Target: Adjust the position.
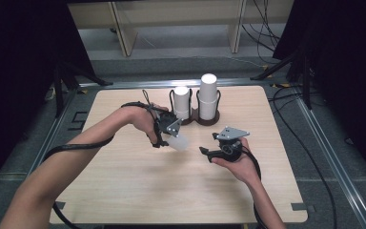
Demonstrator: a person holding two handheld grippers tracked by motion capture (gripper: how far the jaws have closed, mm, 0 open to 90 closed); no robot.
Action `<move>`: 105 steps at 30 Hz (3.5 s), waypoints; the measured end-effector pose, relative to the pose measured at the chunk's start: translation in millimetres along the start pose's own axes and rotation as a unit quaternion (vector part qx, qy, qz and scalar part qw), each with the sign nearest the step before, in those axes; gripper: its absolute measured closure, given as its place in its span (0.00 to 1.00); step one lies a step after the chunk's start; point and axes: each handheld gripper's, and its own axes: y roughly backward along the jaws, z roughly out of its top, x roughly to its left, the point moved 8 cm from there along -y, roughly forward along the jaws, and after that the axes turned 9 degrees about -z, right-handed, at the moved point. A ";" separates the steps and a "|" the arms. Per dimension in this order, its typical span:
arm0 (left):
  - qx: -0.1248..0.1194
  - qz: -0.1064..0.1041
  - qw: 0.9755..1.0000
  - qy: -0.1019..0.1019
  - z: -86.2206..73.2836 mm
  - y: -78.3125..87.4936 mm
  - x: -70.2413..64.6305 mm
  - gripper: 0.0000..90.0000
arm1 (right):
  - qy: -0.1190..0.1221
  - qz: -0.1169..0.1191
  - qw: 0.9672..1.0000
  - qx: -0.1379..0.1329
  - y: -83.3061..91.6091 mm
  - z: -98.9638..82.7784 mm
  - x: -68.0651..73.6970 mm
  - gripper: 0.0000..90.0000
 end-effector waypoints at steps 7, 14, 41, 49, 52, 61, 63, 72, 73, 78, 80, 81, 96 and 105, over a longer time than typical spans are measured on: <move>0.015 -0.006 1.000 -0.001 -0.4 0.4 -1.6 0.32 | 0.012 0.005 1.000 0.003 -1.8 0.8 4.8 0.26; 0.029 -0.013 0.999 -0.003 -0.9 1.5 -2.2 0.32 | 0.024 0.011 1.000 0.005 -5.0 -0.3 10.2 0.27; 0.077 -0.030 0.996 -0.024 -2.2 2.7 -3.4 0.32 | 0.058 0.030 0.998 -0.002 -16.2 4.4 29.5 0.27; 0.084 -0.036 0.995 -0.029 -1.0 4.9 -3.7 0.32 | 0.060 0.033 0.998 0.000 -17.8 5.8 32.7 0.27; 0.087 -0.039 0.995 -0.034 -0.2 4.9 -4.0 0.32 | 0.062 0.036 0.997 0.001 -18.8 5.3 34.2 0.28; 0.096 -0.044 0.994 -0.036 1.3 3.9 -5.0 0.32 | 0.073 0.036 0.997 -0.006 -22.3 8.0 39.6 0.28; 0.100 -0.045 0.993 -0.039 1.4 3.9 -4.6 0.32 | 0.061 0.039 0.997 -0.006 -23.0 8.2 42.3 0.28; 0.103 -0.049 0.993 -0.037 0.7 2.5 -6.4 0.32 | 0.072 0.045 0.996 -0.014 -27.3 11.3 47.9 0.28; 0.103 -0.049 0.993 -0.036 0.7 2.5 -6.4 0.32 | 0.077 0.043 0.996 -0.016 -27.7 11.8 47.7 0.28; 0.109 -0.054 0.992 -0.038 0.6 2.4 -7.4 0.32 | 0.077 0.046 0.996 -0.015 -30.0 12.0 51.5 0.28; 0.110 -0.055 0.992 -0.038 1.1 2.6 -7.7 0.32 | 0.077 0.050 0.996 -0.018 -32.1 12.5 54.0 0.28; 0.111 -0.055 0.992 -0.037 1.3 2.6 -7.6 0.32 | 0.077 0.051 0.996 -0.017 -32.6 12.4 55.0 0.28; 0.121 -0.057 0.990 -0.040 4.7 4.4 -7.1 0.32 | 0.081 0.051 0.995 -0.035 -37.7 16.5 61.2 0.29; 0.122 -0.058 0.990 -0.042 6.5 4.1 -6.3 0.32 | 0.083 0.053 0.994 -0.041 -41.3 17.7 65.3 0.29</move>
